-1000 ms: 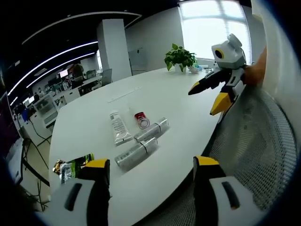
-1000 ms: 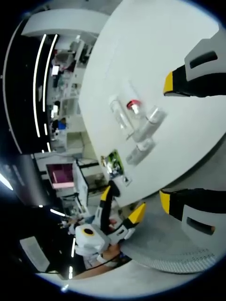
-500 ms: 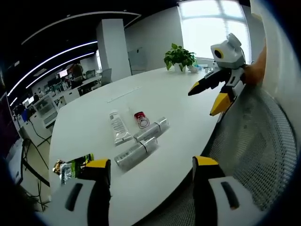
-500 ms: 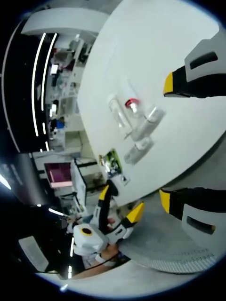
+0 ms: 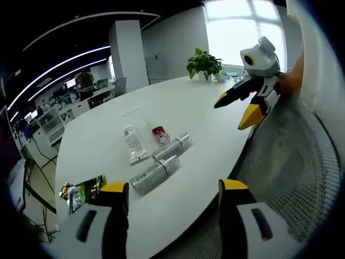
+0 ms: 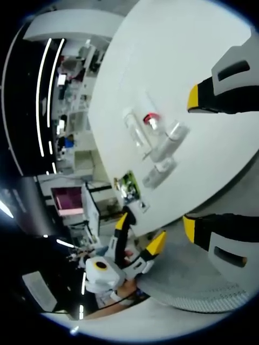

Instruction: Arrange the skincare products in the storage area until every visible bottle or jar stands upright without overlapping.

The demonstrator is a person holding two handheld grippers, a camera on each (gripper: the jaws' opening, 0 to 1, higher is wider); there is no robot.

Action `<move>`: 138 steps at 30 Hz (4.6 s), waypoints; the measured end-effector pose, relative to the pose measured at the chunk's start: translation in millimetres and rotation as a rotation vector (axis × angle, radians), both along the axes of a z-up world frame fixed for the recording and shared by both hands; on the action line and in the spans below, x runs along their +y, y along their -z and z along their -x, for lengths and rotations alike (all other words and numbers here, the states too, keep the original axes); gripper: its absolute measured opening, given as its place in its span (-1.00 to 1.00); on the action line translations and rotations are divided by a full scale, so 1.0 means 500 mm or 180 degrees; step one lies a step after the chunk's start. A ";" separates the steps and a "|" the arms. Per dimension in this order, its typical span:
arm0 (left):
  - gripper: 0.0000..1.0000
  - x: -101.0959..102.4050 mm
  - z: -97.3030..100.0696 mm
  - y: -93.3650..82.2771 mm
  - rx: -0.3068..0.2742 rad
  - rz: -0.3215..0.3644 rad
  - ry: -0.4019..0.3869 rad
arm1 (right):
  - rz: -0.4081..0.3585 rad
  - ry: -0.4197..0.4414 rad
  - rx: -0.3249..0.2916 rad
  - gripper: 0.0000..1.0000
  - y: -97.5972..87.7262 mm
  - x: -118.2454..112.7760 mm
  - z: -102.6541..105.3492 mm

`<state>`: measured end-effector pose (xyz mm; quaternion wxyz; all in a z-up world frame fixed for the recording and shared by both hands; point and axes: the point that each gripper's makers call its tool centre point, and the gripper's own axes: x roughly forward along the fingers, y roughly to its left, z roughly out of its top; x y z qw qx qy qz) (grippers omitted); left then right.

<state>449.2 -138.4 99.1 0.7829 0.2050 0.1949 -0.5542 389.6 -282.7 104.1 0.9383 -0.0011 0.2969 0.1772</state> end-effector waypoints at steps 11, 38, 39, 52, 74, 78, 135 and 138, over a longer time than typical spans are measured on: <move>0.19 0.001 -0.007 -0.005 -0.0044 0.0031 -0.0038 | 0.0014 -0.0091 0.0084 0.54 0.008 0.011 0.002; -0.51 0.013 -0.013 -0.021 -0.0063 0.0150 -0.0065 | 0.0525 -0.0622 -0.0113 0.48 -0.094 -0.051 -0.184; -0.50 0.012 -0.012 -0.020 -0.0055 0.0152 -0.0049 | 0.0531 -0.0638 -0.0088 0.50 -0.097 -0.052 -0.197; -0.33 0.010 -0.001 -0.012 -0.0031 0.0100 0.0077 | 0.0878 -0.1057 -0.0077 0.59 -0.152 -0.054 -0.329; -0.34 0.010 0.000 -0.009 -0.0023 0.0086 0.0084 | 0.1818 -0.2265 0.0137 0.51 -0.236 -0.023 -0.527; -0.34 0.010 -0.001 -0.008 -0.0016 0.0079 0.0082 | 0.2070 -0.2557 0.0297 0.49 -0.218 -0.028 -0.548; -0.44 0.015 0.000 0.006 0.0093 0.0018 0.0046 | 0.3727 -0.5056 0.1250 -0.24 0.242 -0.044 -0.546; -0.44 0.015 0.000 0.006 0.0093 0.0020 0.0045 | 0.3823 -0.5046 0.1284 -0.26 0.243 -0.042 -0.546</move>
